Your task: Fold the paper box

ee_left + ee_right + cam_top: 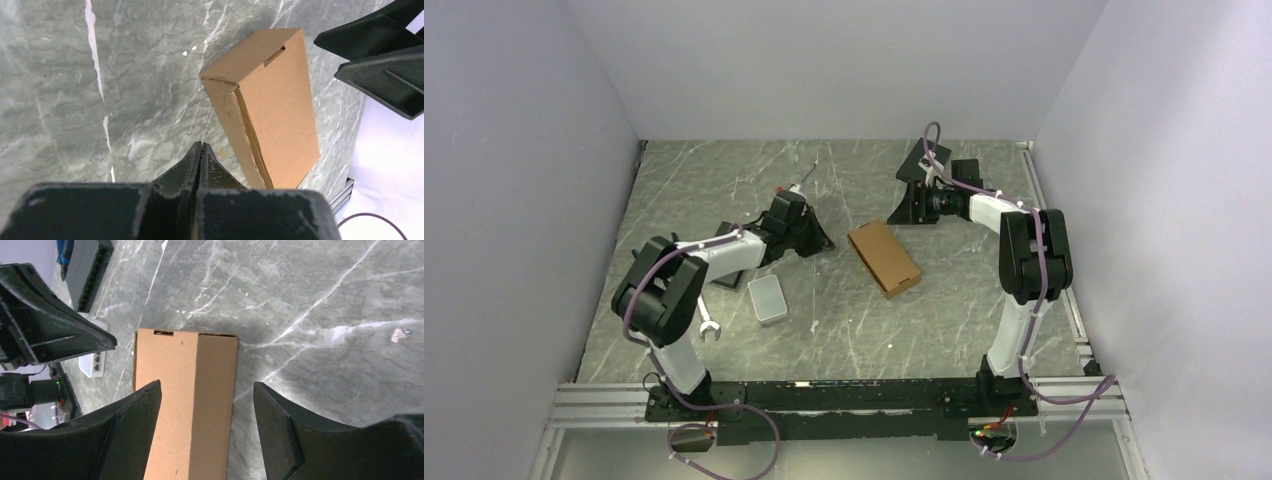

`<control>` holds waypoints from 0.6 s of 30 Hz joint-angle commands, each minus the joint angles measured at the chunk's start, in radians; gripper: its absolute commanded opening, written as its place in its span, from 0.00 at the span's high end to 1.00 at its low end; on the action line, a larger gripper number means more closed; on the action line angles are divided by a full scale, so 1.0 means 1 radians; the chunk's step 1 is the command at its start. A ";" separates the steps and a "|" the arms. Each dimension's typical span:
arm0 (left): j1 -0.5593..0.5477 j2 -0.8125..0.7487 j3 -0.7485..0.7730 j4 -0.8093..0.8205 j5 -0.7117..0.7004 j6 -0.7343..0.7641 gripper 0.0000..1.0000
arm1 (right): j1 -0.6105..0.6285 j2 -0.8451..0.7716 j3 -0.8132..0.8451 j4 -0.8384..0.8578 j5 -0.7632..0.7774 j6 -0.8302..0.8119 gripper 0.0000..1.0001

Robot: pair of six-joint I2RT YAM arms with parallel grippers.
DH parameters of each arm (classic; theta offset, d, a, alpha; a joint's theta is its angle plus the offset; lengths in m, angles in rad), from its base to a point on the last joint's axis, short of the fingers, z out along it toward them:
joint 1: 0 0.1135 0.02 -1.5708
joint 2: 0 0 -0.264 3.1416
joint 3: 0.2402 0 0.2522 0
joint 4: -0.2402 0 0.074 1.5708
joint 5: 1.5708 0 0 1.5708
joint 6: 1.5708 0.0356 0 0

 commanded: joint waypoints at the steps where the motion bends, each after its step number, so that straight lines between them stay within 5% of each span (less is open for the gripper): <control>1: -0.013 0.067 0.114 -0.141 0.037 -0.035 0.98 | 0.012 0.018 -0.006 0.065 -0.061 0.049 0.30; 6: -0.043 0.209 0.303 -0.307 0.017 0.000 1.00 | 0.039 0.063 0.016 0.024 -0.035 0.019 0.36; 12: -0.076 0.392 0.601 -0.445 0.018 0.056 1.00 | 0.122 0.063 0.035 -0.043 0.034 -0.045 0.59; 18: -0.092 0.426 0.714 -0.532 -0.038 0.089 1.00 | 0.123 0.041 0.036 -0.064 0.063 -0.067 0.56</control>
